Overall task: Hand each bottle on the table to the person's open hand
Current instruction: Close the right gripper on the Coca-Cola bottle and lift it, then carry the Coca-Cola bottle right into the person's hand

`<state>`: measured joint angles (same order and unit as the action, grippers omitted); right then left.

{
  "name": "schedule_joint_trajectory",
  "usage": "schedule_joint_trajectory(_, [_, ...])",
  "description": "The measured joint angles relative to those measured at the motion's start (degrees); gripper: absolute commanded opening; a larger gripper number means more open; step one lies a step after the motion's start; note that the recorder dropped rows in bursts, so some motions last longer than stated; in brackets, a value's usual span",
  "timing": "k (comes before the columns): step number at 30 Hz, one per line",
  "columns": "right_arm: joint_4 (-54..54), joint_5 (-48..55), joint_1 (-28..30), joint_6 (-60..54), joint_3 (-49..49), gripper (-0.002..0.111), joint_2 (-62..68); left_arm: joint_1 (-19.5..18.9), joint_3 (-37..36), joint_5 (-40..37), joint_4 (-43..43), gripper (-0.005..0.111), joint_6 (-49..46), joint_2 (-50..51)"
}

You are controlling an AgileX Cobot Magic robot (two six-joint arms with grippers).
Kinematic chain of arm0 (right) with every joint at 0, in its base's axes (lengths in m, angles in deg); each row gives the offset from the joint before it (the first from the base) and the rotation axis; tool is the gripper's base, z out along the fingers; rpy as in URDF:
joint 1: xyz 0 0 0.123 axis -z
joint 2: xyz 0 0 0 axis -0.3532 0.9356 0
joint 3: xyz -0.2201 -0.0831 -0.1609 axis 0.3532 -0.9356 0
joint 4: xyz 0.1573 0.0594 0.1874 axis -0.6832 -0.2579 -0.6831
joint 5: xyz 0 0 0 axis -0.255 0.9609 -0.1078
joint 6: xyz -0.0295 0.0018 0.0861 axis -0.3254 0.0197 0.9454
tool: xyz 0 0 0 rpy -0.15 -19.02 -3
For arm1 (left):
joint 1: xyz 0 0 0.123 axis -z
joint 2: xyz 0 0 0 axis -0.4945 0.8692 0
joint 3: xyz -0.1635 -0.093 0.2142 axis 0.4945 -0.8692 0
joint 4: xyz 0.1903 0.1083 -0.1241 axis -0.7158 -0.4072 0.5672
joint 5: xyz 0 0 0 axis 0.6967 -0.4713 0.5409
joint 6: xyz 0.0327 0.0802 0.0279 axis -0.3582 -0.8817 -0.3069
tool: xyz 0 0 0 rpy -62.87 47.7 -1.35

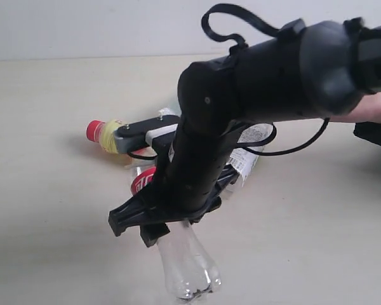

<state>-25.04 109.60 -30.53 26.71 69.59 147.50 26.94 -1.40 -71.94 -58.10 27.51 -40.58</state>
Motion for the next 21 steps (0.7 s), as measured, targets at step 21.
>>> schedule_joint_trajectory(21, [20.93,20.70,15.66,9.79,9.85,0.000,-20.79,0.00,0.00,0.00,0.00,0.000,0.00,0.00])
